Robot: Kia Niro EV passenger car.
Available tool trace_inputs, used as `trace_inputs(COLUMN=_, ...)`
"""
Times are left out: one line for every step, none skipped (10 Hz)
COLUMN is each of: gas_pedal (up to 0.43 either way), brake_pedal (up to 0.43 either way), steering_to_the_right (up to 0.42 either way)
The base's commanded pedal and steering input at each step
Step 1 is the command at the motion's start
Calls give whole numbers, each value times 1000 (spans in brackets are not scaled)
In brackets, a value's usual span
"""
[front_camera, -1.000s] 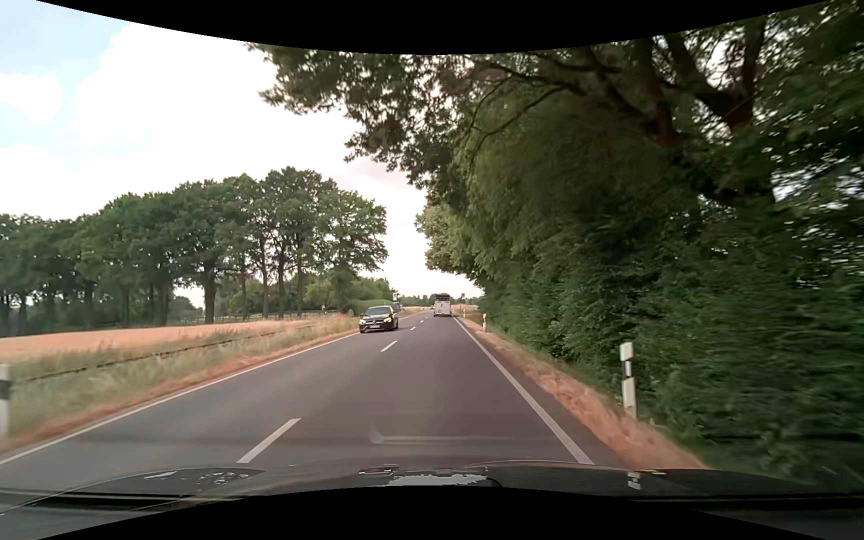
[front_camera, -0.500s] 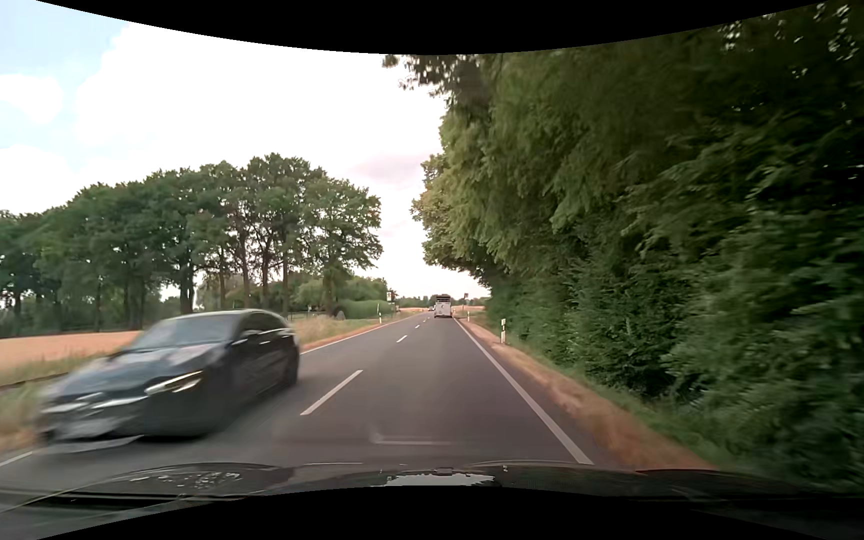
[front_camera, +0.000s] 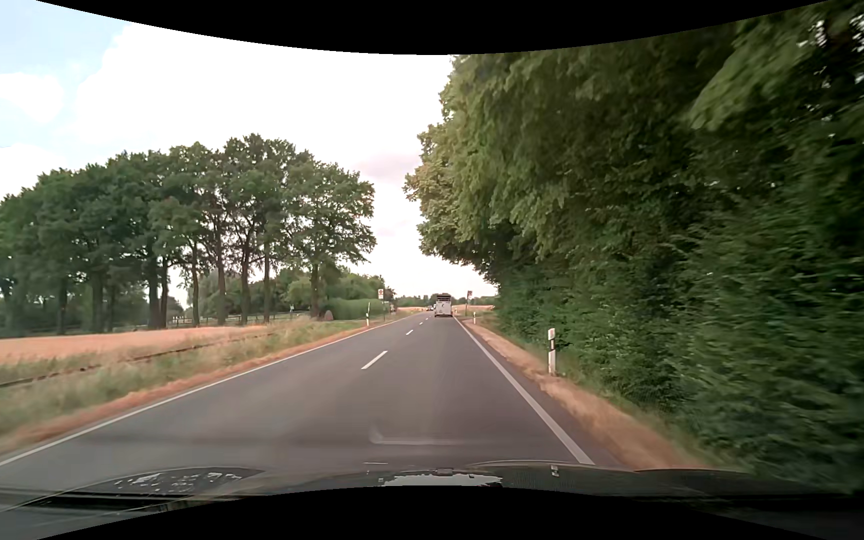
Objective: Follow the waypoints while adhering to traffic rules and regulations
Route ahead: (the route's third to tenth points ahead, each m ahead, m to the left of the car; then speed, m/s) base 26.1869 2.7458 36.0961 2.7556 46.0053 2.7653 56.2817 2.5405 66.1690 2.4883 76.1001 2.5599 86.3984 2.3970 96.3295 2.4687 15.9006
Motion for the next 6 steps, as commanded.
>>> trace_inputs(gas_pedal=248, brake_pedal=0, steering_to_the_right=-4)
trace_inputs(gas_pedal=248, brake_pedal=0, steering_to_the_right=-4)
trace_inputs(gas_pedal=248, brake_pedal=0, steering_to_the_right=-4)
trace_inputs(gas_pedal=248, brake_pedal=0, steering_to_the_right=-4)
trace_inputs(gas_pedal=248, brake_pedal=0, steering_to_the_right=-4)
trace_inputs(gas_pedal=248, brake_pedal=0, steering_to_the_right=-4)
